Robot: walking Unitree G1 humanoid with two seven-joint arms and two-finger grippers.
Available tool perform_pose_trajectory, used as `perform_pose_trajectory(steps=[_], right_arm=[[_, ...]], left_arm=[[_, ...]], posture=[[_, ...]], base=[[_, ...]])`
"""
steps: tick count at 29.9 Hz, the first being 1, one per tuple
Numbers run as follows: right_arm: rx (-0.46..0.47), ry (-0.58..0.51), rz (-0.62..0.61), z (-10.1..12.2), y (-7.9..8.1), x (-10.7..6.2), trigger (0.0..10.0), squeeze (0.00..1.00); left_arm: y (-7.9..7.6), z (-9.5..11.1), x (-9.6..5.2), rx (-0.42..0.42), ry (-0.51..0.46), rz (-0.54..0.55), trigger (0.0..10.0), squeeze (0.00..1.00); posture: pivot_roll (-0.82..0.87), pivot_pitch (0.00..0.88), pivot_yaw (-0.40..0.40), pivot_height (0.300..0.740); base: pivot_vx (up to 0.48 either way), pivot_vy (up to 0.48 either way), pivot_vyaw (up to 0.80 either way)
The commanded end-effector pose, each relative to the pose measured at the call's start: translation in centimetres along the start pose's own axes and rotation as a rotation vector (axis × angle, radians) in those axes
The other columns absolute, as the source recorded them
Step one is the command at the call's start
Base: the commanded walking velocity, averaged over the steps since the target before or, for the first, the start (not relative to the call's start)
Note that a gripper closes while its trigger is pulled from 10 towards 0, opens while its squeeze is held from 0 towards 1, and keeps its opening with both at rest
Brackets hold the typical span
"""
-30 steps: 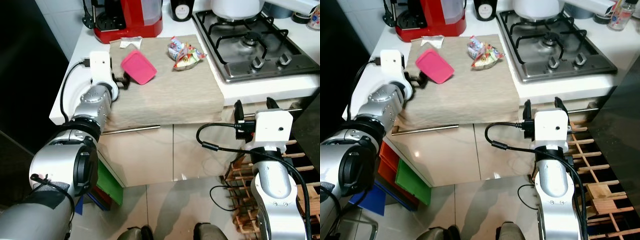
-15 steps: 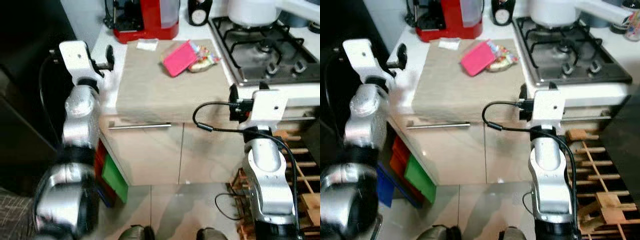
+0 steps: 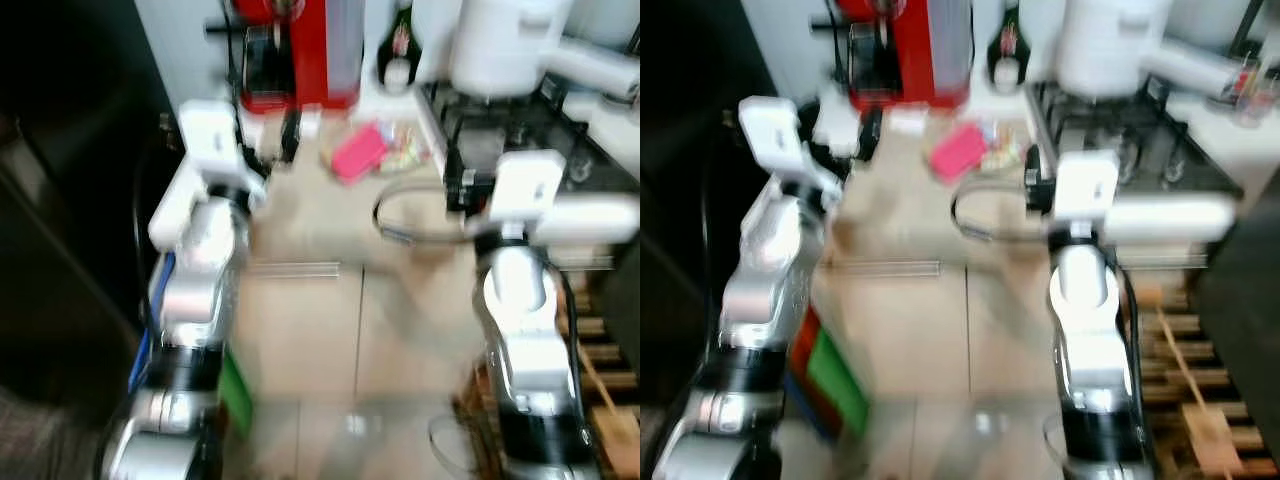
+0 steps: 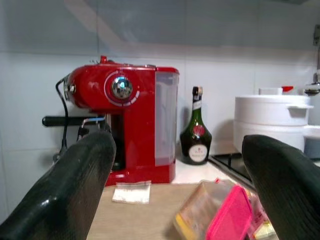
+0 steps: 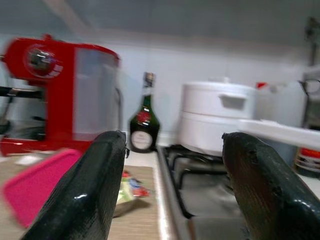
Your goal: Restocking fridge
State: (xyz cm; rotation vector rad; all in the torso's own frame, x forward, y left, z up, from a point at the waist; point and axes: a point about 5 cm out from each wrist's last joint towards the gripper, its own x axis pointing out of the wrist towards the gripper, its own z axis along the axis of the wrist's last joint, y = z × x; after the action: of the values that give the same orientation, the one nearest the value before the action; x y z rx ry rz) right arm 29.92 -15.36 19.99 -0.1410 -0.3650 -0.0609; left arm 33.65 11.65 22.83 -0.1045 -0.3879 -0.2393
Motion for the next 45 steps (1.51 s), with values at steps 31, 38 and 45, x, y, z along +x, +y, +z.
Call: perform_pose_trajectory(steps=[31,38,45], right_arm=[[0.202,0.297,-0.004,-1.4,-1.3,8.4,10.0,1.00],[0.165,0.344,-0.091,-2.4,-3.7,10.4,10.0,1.00],[0.134,0.430,-0.019,-3.6,-1.6,11.0,10.0,0.00]], left_arm=[[1.7,0.6,-0.1,0.109,0.026,0.109,10.0,0.00],[1.8,0.5,-0.6,0.114,0.040,0.114,10.0,0.00],[2.4,0.7,-1.1,0.131,0.048,0.136,10.0,0.00]], posture=[[-0.05,0.000,0.057,0.740],[-0.02,0.000,0.036,0.740],[0.02,0.000,0.004,0.740]], base=[[0.114,0.000,0.00],[0.000,0.000,0.00],[0.000,0.000,0.00]])
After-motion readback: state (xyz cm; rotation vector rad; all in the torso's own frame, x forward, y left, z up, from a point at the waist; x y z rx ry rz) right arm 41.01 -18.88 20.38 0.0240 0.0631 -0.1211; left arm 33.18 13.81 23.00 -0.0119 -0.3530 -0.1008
